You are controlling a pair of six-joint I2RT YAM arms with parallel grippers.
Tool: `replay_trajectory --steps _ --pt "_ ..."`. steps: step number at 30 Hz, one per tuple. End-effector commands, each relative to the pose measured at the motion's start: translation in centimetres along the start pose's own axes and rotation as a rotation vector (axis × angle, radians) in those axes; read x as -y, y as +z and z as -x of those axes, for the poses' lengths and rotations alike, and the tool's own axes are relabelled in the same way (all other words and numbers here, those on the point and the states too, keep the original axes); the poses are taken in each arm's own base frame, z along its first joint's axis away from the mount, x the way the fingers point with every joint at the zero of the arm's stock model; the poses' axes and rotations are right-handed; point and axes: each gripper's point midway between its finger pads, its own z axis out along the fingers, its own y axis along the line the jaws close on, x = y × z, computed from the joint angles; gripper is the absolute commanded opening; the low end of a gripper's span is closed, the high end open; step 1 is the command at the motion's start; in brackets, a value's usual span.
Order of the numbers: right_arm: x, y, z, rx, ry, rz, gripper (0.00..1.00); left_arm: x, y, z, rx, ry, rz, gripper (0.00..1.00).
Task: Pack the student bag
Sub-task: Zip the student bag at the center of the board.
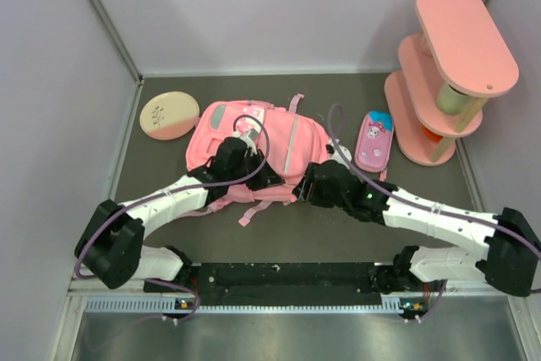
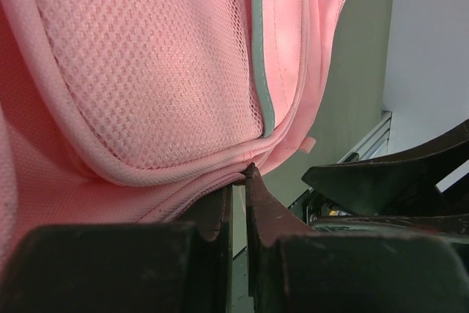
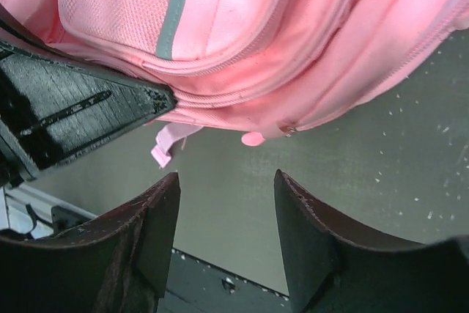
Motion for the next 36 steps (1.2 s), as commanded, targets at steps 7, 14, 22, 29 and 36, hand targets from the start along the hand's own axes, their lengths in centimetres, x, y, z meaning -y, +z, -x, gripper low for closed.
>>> replay_trajectory --steps 7,14,22,29,36 --pt "-1.3 2.3 -0.3 0.03 -0.033 -0.138 0.49 4.7 -1.4 1.9 0.045 0.092 -0.15 0.0" --pt "-0.4 3.3 -1.1 0.022 -0.03 -0.213 0.43 5.0 -1.6 2.1 0.053 0.094 -0.155 0.0" --pt "0.0 4.4 -0.8 0.066 0.045 -0.261 0.42 5.0 -1.5 1.9 0.041 0.098 -0.164 0.0" --pt "-0.7 5.6 -1.3 0.044 0.062 -0.27 0.4 5.1 -1.4 1.9 0.032 0.101 -0.169 0.0" --pt "0.0 6.1 -1.5 0.047 0.045 -0.307 0.36 5.0 -1.2 1.7 0.022 0.1 -0.175 0.0"
